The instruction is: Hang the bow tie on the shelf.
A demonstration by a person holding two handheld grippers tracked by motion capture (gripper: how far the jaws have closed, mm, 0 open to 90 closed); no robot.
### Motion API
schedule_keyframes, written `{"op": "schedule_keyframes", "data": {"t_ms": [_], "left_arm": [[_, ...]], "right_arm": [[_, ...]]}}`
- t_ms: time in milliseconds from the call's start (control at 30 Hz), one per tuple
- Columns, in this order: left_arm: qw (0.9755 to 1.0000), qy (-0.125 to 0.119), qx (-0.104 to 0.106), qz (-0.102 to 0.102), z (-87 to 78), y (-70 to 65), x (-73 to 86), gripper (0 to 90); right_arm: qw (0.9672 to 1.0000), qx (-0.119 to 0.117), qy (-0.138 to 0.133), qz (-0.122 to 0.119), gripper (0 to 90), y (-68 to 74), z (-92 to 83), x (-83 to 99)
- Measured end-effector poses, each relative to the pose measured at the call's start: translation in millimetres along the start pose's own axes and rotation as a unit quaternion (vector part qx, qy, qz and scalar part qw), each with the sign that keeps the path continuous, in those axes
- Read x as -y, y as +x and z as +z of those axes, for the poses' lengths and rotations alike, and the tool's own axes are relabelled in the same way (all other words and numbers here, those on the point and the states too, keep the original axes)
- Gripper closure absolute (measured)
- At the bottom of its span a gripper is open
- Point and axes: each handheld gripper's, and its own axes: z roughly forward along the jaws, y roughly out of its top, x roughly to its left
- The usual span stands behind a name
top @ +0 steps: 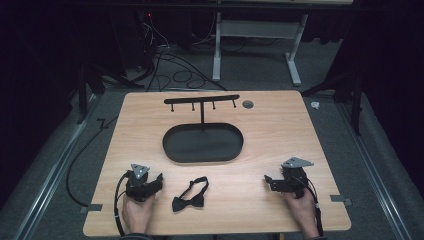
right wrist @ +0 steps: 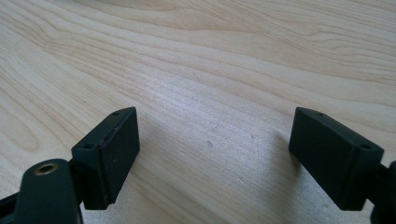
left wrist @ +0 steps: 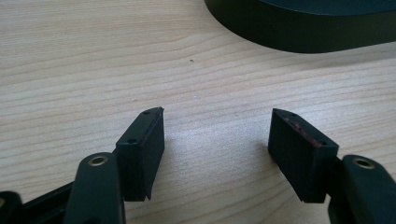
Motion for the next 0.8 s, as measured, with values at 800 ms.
{"op": "schedule_keyframes", "data": {"t_ms": [800], "left_arm": [[0.9998, -0.001, 0.019, -0.008, -7.6, 0.9, -7.7, 40.1]], "right_arm": [[1.0000, 0.000, 0.001, 0.002, 17.5, 0.2, 0.0, -0.1]]}}
